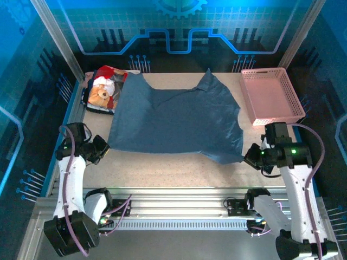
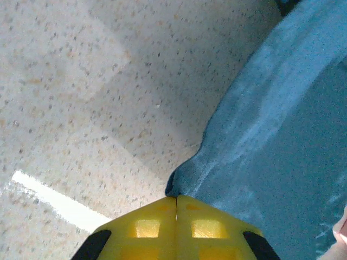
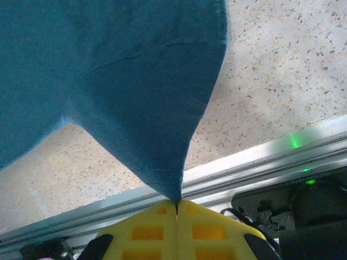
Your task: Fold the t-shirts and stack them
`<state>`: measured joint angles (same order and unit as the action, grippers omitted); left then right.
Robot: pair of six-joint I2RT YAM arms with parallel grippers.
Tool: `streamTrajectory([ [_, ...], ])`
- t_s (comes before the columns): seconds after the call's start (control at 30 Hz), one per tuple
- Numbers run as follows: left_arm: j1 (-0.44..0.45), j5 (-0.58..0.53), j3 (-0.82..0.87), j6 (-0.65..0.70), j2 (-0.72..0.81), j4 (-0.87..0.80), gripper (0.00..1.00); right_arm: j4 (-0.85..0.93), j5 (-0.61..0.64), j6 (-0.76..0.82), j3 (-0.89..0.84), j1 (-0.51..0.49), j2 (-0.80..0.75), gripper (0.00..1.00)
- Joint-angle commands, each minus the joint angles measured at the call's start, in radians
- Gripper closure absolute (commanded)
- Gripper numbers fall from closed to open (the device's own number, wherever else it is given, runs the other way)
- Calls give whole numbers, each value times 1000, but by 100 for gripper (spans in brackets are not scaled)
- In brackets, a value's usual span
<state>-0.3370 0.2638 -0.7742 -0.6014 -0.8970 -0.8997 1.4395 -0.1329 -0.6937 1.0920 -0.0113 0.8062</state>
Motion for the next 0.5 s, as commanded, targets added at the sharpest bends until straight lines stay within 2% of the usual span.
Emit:
streamTrajectory([
  [0.0,12,5,-73,7,33,-139,100,130,-17,12,70,13,-31,100],
  [0.27,53,-75,-168,18,162,-325,100,249,-19,17,177,14,-90,100],
  [0.47,56,-78,-97,-24,228,-324,100,197,-12,64,225,14,-21,100],
])
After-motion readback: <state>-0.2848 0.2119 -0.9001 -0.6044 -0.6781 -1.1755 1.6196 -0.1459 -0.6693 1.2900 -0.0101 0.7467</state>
